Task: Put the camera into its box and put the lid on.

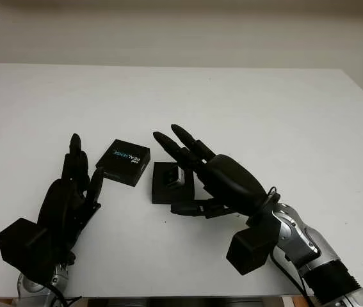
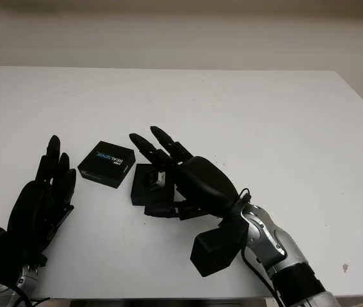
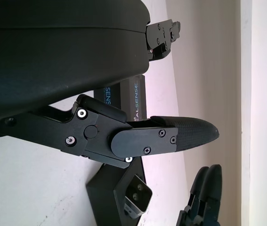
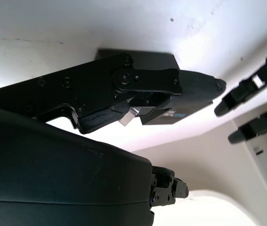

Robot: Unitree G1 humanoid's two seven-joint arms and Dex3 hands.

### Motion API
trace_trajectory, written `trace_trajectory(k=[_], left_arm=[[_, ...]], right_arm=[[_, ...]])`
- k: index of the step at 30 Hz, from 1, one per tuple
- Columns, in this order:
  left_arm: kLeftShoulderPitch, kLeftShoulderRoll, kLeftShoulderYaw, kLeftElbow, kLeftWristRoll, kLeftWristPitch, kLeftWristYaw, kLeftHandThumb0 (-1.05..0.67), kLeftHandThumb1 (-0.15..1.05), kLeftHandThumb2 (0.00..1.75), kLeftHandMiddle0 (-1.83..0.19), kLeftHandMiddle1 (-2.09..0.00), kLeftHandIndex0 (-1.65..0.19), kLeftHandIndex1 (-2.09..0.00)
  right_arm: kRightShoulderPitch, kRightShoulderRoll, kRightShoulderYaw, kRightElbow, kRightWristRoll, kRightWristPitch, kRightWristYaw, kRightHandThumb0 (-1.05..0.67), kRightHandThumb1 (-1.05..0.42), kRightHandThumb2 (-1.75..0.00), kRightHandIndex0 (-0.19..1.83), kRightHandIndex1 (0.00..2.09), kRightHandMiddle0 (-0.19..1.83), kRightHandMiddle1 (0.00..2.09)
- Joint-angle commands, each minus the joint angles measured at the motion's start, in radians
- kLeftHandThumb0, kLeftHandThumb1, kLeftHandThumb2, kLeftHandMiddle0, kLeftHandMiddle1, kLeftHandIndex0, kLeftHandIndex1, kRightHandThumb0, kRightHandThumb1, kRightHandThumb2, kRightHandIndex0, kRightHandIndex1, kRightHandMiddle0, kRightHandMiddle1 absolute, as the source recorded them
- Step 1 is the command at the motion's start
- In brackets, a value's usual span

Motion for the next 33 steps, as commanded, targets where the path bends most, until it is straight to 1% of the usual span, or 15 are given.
trace_trajectory(k=[1,7,16,21,25,33], left_arm=[[0.008,-0.002,-0.003,-0.016,0.0,-0.003,0.001,-0.76,1.05,0.47,0.19,0.0,0.19,0.0],[0.012,-0.003,-0.003,-0.017,-0.003,-0.007,-0.001,-0.77,1.05,0.47,0.19,0.0,0.19,0.0],[0.02,-0.005,-0.003,-0.024,-0.003,-0.01,-0.001,-0.77,1.05,0.47,0.19,0.0,0.19,0.0],[0.029,-0.008,-0.003,-0.039,-0.005,-0.007,-0.001,-0.77,1.05,0.47,0.19,0.0,0.19,0.0],[0.035,-0.012,0.0,-0.053,-0.014,-0.003,-0.003,-0.78,1.05,0.46,0.19,0.0,0.19,0.0],[0.034,-0.008,0.0,-0.063,-0.017,0.006,0.002,-0.79,1.05,0.46,0.19,0.0,0.19,0.0]], right_arm=[[-0.024,-0.023,0.015,0.002,-0.028,-0.007,0.009,-0.84,-1.05,-0.55,-0.18,0.02,-0.14,0.01],[-0.031,-0.055,0.037,-0.028,-0.095,0.059,0.072,-0.87,-1.05,-0.6,-0.17,0.03,-0.12,0.03],[0.004,-0.089,0.071,-0.121,-0.198,0.226,0.182,-0.84,-1.05,-0.49,-0.05,0.09,-0.03,0.07],[0.034,-0.129,0.091,-0.222,-0.262,0.318,0.302,-0.83,-1.05,-0.49,-0.03,0.08,-0.01,0.07],[0.073,-0.164,0.097,-0.318,-0.3,0.38,0.412,-0.8,-1.05,-0.43,0.0,0.08,0.03,0.07],[0.104,-0.213,0.117,-0.412,-0.366,0.428,0.542,-0.85,-1.05,-0.47,0.03,0.07,0.06,0.07]])
